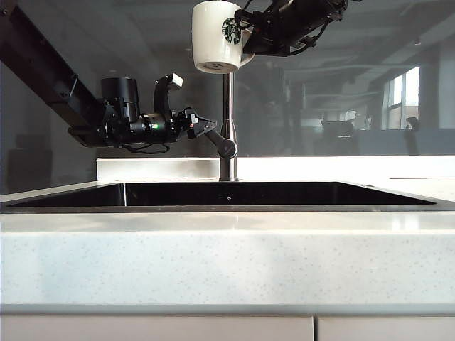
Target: Pick up the mug next to the sink, go to the faucet to get some water, pour the water into the sink, and finally put the mug back to its place.
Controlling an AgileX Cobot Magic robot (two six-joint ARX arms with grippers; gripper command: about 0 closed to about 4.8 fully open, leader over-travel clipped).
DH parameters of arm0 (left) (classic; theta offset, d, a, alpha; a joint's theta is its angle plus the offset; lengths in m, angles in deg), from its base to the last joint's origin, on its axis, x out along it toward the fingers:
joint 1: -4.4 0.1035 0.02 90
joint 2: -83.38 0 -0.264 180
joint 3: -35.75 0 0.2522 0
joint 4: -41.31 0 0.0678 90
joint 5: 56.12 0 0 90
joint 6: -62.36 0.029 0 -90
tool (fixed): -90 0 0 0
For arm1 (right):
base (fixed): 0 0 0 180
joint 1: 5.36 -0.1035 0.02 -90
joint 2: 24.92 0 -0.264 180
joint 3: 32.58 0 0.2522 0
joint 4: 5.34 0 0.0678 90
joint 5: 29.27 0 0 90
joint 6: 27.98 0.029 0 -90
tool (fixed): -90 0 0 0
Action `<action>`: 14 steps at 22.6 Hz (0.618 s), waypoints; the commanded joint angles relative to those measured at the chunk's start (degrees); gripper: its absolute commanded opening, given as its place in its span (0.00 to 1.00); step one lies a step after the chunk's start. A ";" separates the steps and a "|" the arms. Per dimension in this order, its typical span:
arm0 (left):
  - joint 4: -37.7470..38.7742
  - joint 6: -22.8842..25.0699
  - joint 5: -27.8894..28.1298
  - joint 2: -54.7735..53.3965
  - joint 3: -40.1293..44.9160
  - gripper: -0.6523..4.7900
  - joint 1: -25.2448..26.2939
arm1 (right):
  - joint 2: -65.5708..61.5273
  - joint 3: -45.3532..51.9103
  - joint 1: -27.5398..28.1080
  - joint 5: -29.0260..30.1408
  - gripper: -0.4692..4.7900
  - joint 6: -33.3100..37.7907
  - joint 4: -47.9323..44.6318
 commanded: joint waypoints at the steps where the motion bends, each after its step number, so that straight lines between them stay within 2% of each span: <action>1: 3.58 1.62 8.46 -0.52 0.02 0.64 1.88 | 1.31 -0.87 -0.04 0.28 0.08 1.25 -4.81; 5: 3.52 0.74 6.23 -0.28 0.02 0.77 2.51 | 1.31 -0.87 -0.04 0.28 0.08 0.81 -4.39; 7: 3.48 0.46 1.86 0.04 0.02 0.77 2.86 | 1.31 -0.87 -0.04 0.24 0.08 0.74 -3.89; 8: 3.50 -1.01 -3.19 0.46 0.02 0.77 3.89 | 1.31 -0.87 0.39 0.04 0.08 0.77 -3.34; 14: -0.46 -9.25 -17.05 0.96 0.00 0.77 6.71 | 1.31 -0.87 1.44 -0.31 0.08 0.81 -3.08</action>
